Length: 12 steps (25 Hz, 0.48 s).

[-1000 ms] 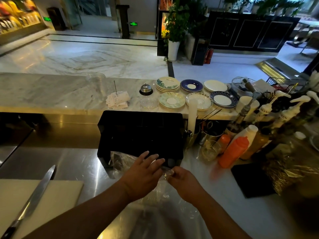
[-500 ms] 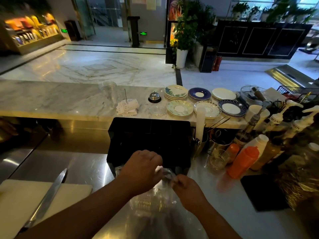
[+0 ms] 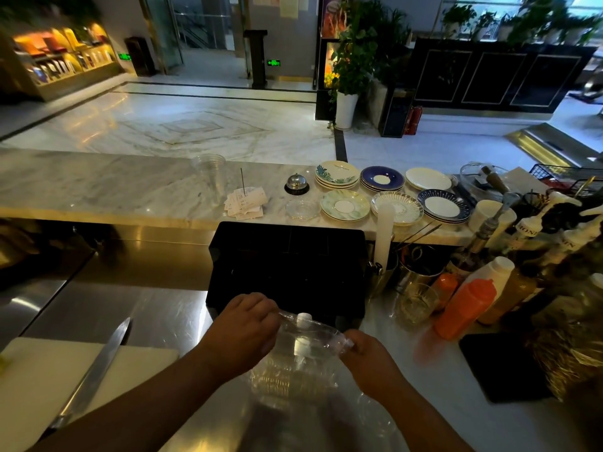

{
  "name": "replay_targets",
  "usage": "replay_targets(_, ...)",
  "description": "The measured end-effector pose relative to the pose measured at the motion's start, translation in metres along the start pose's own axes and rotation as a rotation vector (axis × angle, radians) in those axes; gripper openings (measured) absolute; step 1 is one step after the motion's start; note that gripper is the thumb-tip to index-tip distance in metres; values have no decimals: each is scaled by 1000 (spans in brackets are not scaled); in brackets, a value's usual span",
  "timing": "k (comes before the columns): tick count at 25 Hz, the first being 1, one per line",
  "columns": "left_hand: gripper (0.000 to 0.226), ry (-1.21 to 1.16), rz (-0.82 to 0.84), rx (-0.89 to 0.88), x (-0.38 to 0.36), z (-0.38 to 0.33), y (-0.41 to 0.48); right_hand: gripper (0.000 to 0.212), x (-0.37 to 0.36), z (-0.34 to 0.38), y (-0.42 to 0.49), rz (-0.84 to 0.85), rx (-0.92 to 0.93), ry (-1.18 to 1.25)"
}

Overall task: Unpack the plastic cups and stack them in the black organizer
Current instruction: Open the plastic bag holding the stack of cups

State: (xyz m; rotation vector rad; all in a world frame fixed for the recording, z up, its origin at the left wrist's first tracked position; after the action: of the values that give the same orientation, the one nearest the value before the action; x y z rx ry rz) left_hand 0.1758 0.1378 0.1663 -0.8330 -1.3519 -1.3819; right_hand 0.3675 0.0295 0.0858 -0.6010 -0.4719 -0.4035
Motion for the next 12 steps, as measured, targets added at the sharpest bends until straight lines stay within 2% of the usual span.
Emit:
replay_targets(3, 45, 15, 100, 33, -8, 1, 6, 33, 0, 2, 1, -10, 22, -7)
replay_targets(4, 45, 30, 140, 23, -12, -2, 7, 33, 0, 3, 1, -20, 32, -25)
replay_targets(8, 26, 46, 200, 21, -15, -6, 15, 31, -1, -1, 2, -41, 36, -45)
replay_targets(12, 15, -70, 307, 73, 4, 9, 36, 25, 4, -5, 5, -68, 14, -72)
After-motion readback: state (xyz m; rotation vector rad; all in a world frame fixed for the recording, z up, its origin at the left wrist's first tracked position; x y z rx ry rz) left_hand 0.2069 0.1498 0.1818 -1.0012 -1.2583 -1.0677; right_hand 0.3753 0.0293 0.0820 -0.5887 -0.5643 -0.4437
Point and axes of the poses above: each hand's wrist, its own y-axis towards the middle knuckle, its own x-axis out of the back of the hand, z = x × y, the point moved 9 cm from there along y, towards the middle knuckle, and after that the axes turned 14 degrees about -x, right-handed, at the moved point
